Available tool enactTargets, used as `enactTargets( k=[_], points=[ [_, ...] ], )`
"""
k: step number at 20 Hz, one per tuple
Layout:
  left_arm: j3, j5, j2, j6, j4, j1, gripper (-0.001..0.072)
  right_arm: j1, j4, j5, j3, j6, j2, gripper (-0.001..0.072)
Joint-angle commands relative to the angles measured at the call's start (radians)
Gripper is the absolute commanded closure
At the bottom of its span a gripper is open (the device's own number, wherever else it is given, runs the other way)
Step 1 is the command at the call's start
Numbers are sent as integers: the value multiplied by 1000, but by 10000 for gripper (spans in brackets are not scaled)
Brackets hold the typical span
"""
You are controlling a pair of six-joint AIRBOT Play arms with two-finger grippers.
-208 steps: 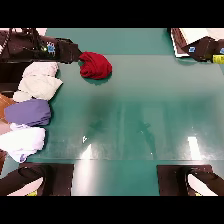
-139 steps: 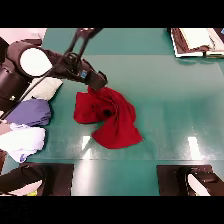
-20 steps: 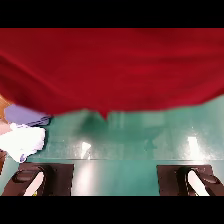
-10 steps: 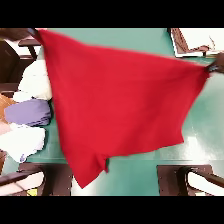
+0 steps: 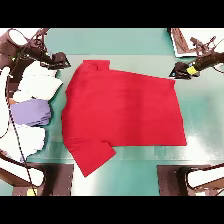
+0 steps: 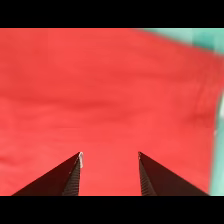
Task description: Fold the shirts.
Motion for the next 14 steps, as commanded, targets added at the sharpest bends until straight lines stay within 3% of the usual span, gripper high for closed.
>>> enactTargets(
  k=[1, 4, 7, 10, 14],
  points=[
    [-37, -116, 44, 5, 17, 28, 204, -21, 80, 118, 52, -80, -8, 303],
    [-295, -111, 222, 0, 100, 42, 204, -49, 110, 139, -94, -100, 130, 304],
    [-712, -18, 494, -20, 117, 42, 205, -81, 127, 128, -283, -112, 297, 303],
    [-1081, 17, 739, -103, 112, 42, 204, -96, 126, 61, -417, -116, 431, 304],
    [-1347, 36, 896, -146, 36, 41, 204, -95, 126, -5, -519, -116, 533, 304]
  ],
)
